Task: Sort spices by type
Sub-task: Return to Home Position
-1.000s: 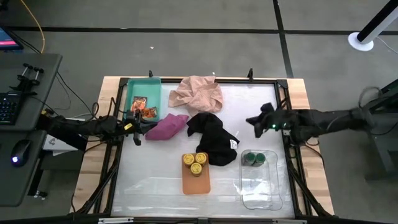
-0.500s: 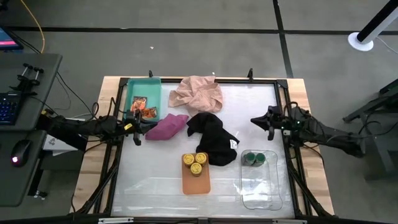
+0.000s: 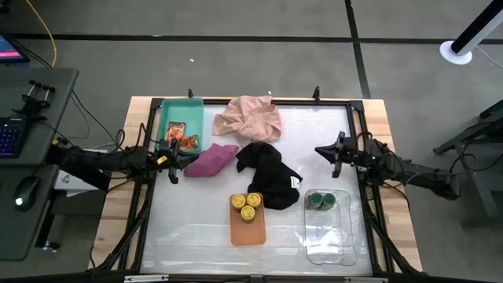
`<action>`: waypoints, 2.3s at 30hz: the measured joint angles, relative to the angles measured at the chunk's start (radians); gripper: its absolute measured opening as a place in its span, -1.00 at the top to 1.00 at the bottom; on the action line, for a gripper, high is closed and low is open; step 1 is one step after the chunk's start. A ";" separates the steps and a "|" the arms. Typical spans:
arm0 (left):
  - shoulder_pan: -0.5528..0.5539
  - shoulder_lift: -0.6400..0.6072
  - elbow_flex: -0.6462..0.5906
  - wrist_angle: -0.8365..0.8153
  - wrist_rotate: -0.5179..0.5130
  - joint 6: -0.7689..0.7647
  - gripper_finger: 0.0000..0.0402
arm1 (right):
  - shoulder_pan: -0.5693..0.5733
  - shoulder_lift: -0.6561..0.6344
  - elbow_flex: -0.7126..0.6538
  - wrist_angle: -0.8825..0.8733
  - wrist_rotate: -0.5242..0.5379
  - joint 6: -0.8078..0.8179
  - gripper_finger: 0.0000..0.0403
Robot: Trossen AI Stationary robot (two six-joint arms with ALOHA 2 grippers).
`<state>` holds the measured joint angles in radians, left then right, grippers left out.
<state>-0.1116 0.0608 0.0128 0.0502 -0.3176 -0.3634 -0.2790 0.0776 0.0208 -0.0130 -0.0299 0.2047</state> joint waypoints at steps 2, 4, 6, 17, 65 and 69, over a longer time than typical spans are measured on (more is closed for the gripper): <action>0.000 0.000 0.000 0.000 0.000 0.000 1.00 | 0.000 0.017 0.000 -0.001 0.008 -0.044 1.00; 0.000 0.000 0.000 0.000 0.000 0.000 1.00 | 0.000 0.029 0.000 -0.002 0.008 -0.053 1.00; 0.000 0.000 0.000 0.000 0.000 0.000 1.00 | 0.000 0.036 0.000 -0.001 0.008 -0.043 1.00; 0.000 0.000 0.000 0.000 0.000 0.000 1.00 | 0.110 -0.071 0.000 0.003 0.034 0.066 1.00; 0.132 -0.057 0.000 -0.047 0.318 0.355 1.00 | 0.364 -0.058 -0.011 0.033 0.029 0.067 1.00; 0.127 -0.057 0.000 -0.047 0.325 0.352 1.00 | 0.364 -0.058 -0.011 0.033 0.030 0.067 1.00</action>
<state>0.0154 0.0036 0.0124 0.0032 0.0071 -0.0113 0.0853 0.0200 0.0093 0.0200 -0.0002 0.2713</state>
